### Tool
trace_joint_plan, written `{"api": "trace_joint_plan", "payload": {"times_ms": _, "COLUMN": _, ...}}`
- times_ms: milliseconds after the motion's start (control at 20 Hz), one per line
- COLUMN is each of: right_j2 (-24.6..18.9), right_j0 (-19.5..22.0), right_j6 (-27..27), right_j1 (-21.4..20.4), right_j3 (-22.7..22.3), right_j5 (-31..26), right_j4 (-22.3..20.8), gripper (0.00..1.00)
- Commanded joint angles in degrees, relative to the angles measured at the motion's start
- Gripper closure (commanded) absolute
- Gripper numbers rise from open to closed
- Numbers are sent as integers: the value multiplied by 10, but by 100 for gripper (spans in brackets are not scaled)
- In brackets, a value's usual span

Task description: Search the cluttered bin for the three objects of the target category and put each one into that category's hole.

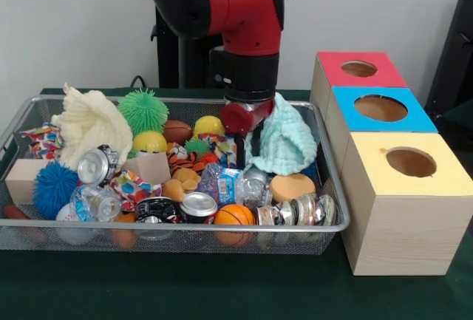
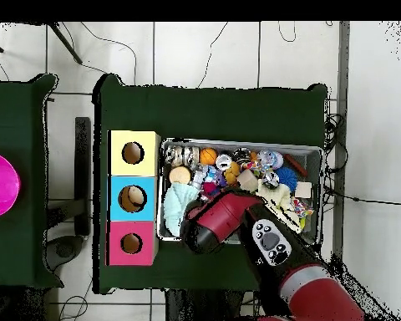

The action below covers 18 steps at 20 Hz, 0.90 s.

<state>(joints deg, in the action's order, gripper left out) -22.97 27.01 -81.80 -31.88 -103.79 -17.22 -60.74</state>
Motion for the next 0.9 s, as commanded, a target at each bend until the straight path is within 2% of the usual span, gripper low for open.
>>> {"api": "trace_joint_plan", "payload": {"times_ms": 50, "right_j2": -41, "right_j0": 55, "right_j6": 67, "right_j1": -69, "right_j3": -57, "right_j5": -74, "right_j4": 54, "gripper": 0}}
{"api": "trace_joint_plan", "payload": {"times_ms": 200, "right_j2": -67, "right_j0": 75, "right_j6": 94, "right_j1": -104, "right_j3": -81, "right_j5": -101, "right_j4": 89, "gripper": 0}}
{"api": "trace_joint_plan", "payload": {"times_ms": 300, "right_j2": -77, "right_j0": 86, "right_j6": 113, "right_j1": -113, "right_j3": -79, "right_j5": -112, "right_j4": 97, "gripper": 0}}
{"api": "trace_joint_plan", "payload": {"times_ms": 600, "right_j2": -68, "right_j0": 76, "right_j6": 104, "right_j1": -77, "right_j3": -35, "right_j5": -108, "right_j4": 61, "gripper": 0}}
{"api": "trace_joint_plan", "payload": {"times_ms": 900, "right_j2": -29, "right_j0": 35, "right_j6": 42, "right_j1": -30, "right_j3": 26, "right_j5": -79, "right_j4": 16, "gripper": 0}}
